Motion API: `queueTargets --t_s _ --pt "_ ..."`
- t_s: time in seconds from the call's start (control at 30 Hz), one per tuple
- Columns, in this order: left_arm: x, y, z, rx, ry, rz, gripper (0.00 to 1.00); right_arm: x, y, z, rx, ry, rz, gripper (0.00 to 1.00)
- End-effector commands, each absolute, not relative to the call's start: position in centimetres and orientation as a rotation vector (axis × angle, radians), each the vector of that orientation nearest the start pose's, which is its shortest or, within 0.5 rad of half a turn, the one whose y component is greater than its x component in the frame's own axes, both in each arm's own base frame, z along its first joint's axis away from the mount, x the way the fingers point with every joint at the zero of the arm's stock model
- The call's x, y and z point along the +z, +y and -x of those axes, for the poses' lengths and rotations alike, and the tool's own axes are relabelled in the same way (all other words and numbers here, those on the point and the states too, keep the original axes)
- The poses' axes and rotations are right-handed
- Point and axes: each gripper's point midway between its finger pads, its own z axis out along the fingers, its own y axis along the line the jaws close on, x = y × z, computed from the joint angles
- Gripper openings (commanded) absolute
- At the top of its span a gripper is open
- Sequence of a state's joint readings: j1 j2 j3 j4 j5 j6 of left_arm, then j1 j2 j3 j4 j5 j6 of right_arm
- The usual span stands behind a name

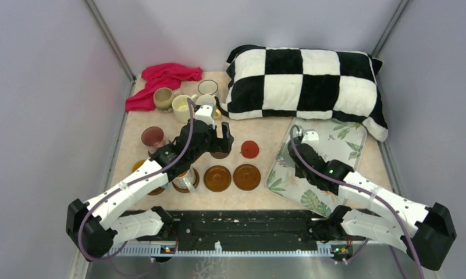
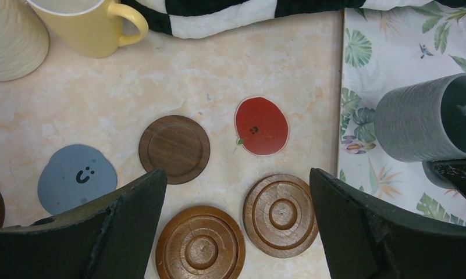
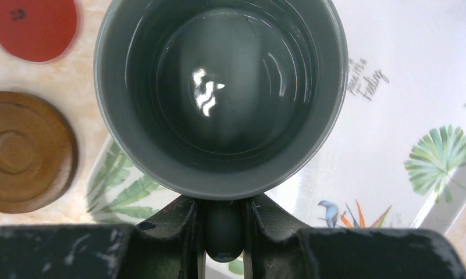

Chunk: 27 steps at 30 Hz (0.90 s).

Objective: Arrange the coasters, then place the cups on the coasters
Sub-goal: Pick up the cup from the tray, then place the cup on the coaster.

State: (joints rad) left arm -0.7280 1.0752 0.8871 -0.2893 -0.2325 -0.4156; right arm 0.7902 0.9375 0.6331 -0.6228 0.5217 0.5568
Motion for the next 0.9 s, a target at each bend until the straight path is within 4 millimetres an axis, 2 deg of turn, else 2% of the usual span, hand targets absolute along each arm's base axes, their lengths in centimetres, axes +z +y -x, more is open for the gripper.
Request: queueTargets --t_s 0.0,0.17,0.4,0.63,0.87 --pt "22.5 -21.6 -28.0 -0.503 2.012 -0.165 0.99 16.5 14.9 -23.8 0.134 2.144 0.073 0.0" --pt "23.1 -21.2 -27.9 -0.501 1.999 -0.155 0.99 17.9 18.0 -23.9 0.178 2.124 0.165 0.0" --pt "25.1 -19.9 -27.6 -0.477 1.965 -0.115 0.99 18.5 23.7 -23.4 0.263 2.102 0.304 0.0" --pt "27.8 -17.7 -27.1 -0.438 1.901 -0.056 0.99 17.7 27.9 -22.3 0.323 2.119 0.405 0.0" --pt "28.6 -16.7 -26.7 -0.42 1.885 -0.028 0.99 15.5 30.0 -19.9 0.342 2.164 0.48 0.0"
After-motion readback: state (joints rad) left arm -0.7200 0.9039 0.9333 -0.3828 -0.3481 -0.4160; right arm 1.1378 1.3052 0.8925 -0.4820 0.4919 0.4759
